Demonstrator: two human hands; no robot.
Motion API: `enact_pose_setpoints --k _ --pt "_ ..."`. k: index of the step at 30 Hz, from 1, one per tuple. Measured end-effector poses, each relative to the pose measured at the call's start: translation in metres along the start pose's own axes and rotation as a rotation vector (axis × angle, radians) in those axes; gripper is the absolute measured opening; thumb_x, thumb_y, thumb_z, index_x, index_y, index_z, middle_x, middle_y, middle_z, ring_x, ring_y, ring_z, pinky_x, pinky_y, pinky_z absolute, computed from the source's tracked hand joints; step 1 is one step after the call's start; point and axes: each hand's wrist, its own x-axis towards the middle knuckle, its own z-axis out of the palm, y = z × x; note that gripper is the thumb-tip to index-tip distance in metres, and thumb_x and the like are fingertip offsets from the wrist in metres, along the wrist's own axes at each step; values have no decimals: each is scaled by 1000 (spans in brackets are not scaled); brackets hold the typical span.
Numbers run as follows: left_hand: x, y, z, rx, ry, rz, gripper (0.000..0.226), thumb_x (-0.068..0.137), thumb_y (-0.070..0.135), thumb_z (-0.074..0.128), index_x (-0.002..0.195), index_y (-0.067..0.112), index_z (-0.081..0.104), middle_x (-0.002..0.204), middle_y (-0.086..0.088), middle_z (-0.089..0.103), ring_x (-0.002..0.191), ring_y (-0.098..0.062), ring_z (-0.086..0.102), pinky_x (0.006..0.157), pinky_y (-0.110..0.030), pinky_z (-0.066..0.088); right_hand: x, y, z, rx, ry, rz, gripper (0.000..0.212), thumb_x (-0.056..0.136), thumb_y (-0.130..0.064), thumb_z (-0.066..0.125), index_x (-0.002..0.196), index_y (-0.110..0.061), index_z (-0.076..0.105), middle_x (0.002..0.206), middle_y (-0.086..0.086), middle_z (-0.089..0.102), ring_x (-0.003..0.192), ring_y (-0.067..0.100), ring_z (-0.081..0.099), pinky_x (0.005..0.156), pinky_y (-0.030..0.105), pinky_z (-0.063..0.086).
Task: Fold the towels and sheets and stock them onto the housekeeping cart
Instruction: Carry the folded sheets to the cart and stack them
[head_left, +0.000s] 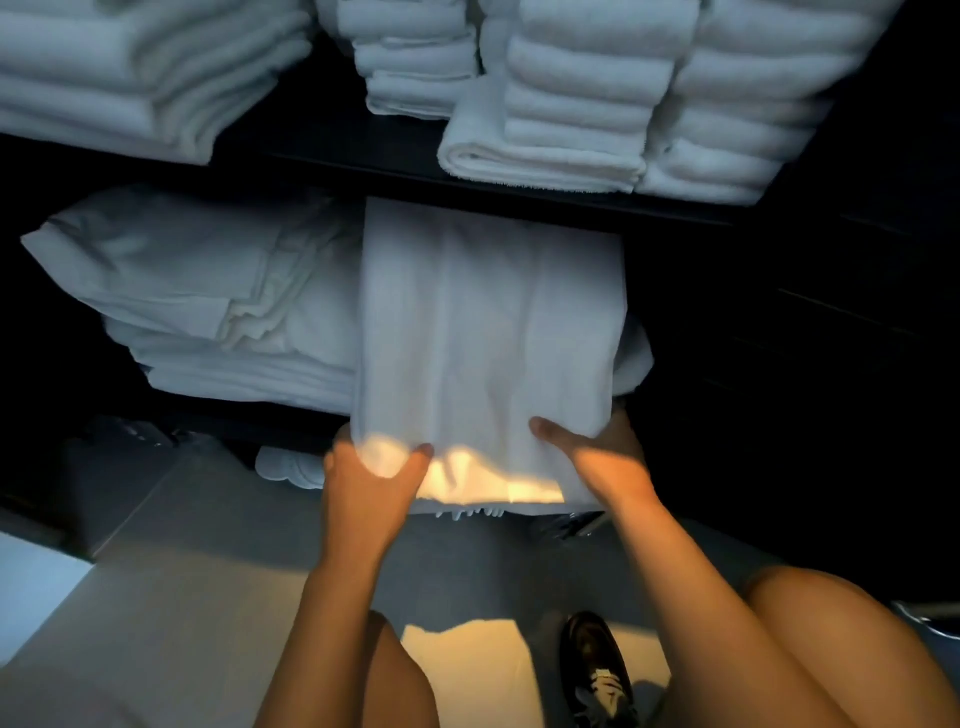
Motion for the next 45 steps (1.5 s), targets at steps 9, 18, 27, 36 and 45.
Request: enact_pose_setpoints --k 9,18,27,36,45 --pt "-11 37 11 39 259 144 64 69 50 76 123 20 59 111 0 56 100 -29 61 79 -37 49 -31 -25 26 -214 185 -224 85 60 -57 79 132 -25 46 108 -2 64 106 29 66 81 30 52" --pt "-8 75 -2 -169 273 291 45 71 32 78 112 18 67 101 2 57 94 -19 60 80 -33 52 -36 -64 28 -19 253 -399 70 69 -34 87 131 -18 58 114 2 69 107 25 65 90 39 57" --pt "81 122 -14 -106 210 347 37 81 38 78 110 18 70 99 2 70 89 -15 69 70 -19 53 37 -109 31 67 189 -315 78 58 -49 92 122 -14 66 117 1 73 107 19 70 94 39 58" --pt "124 71 -30 -129 0 116 36 87 39 81 106 11 67 92 5 68 87 -15 66 64 -22 45 70 -77 14 9 -88 -26 72 76 -47 87 132 -11 59 126 5 67 112 27 66 97 38 54" --pt "95 61 -38 282 -9 284 70 97 54 60 151 15 39 144 -13 48 129 -32 52 101 -43 51 17 -89 26 -829 112 -164 98 97 -57 52 159 0 2 158 22 32 139 42 40 106 52 40"
